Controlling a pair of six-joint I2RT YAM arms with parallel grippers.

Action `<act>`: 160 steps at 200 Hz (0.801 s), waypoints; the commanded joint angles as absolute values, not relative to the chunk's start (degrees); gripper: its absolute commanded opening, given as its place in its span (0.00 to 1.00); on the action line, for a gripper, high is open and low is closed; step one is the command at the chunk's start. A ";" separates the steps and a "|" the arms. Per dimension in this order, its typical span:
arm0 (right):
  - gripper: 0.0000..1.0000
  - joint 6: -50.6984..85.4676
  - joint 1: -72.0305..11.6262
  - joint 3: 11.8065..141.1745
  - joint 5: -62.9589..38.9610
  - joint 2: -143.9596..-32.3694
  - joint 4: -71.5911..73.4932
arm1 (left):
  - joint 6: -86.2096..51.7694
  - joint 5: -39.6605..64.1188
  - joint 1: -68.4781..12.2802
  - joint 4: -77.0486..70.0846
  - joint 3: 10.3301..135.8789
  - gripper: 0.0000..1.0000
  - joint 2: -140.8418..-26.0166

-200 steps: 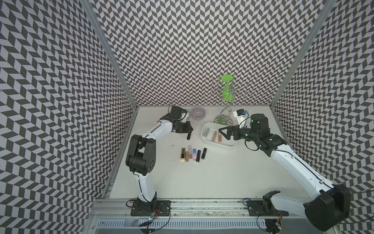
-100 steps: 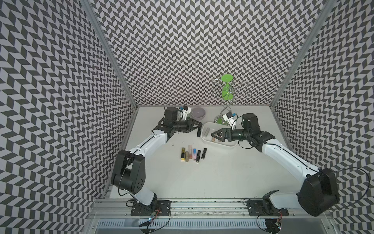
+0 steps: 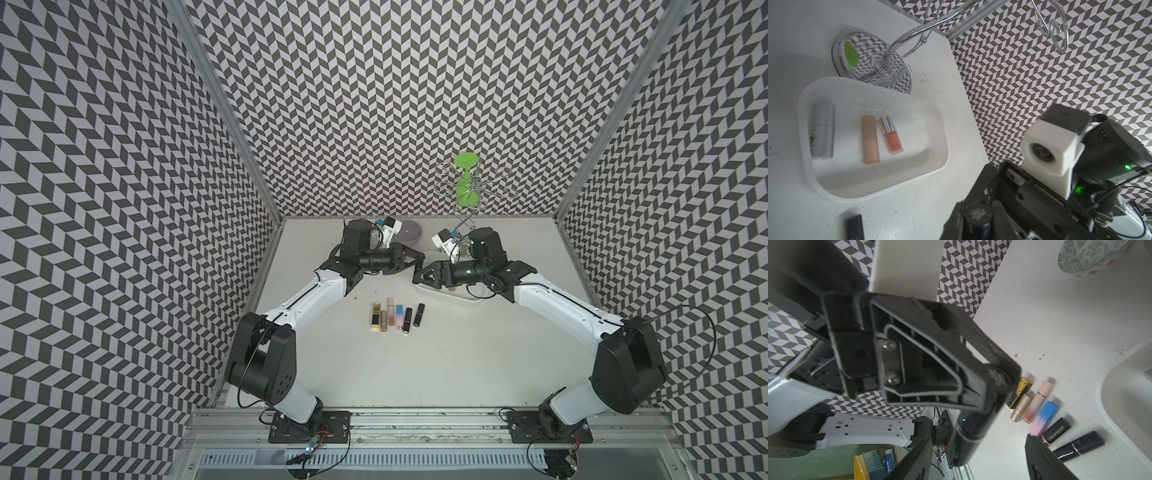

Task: Put the lipstick into the storage box
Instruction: Pick up the lipstick at the center of the board.

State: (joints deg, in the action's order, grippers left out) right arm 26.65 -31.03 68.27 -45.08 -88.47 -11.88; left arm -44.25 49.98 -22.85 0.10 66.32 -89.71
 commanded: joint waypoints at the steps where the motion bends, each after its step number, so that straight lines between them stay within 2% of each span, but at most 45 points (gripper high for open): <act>1: 0.72 27.71 -32.40 70.20 -43.98 -89.23 -8.44 | -43.42 49.98 -23.05 -0.18 65.79 0.16 -87.45; 64: 0.49 29.97 -33.11 71.01 -40.93 -90.00 -7.12 | -43.42 49.83 -23.63 0.34 65.76 0.16 -87.06; 90: 0.34 30.75 -33.12 70.99 -38.84 -90.08 -7.26 | -43.33 49.68 -23.78 0.61 65.65 0.16 -86.84; 131: 0.24 31.64 -33.09 71.07 -37.05 -89.88 -7.28 | -42.98 49.47 -23.81 1.03 65.52 0.17 -86.50; 147: 0.22 31.32 -33.09 71.26 -36.41 -89.57 -7.58 | -42.98 49.48 -23.80 1.13 65.50 0.22 -86.53; 160: 0.18 30.94 -33.05 71.50 -36.17 -89.66 -8.24 | -42.85 49.41 -23.75 1.22 65.67 0.23 -86.51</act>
State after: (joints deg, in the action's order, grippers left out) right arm 32.88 -32.82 69.82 -38.72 -89.71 -10.94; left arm -42.24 48.77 -23.24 0.45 66.00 -88.36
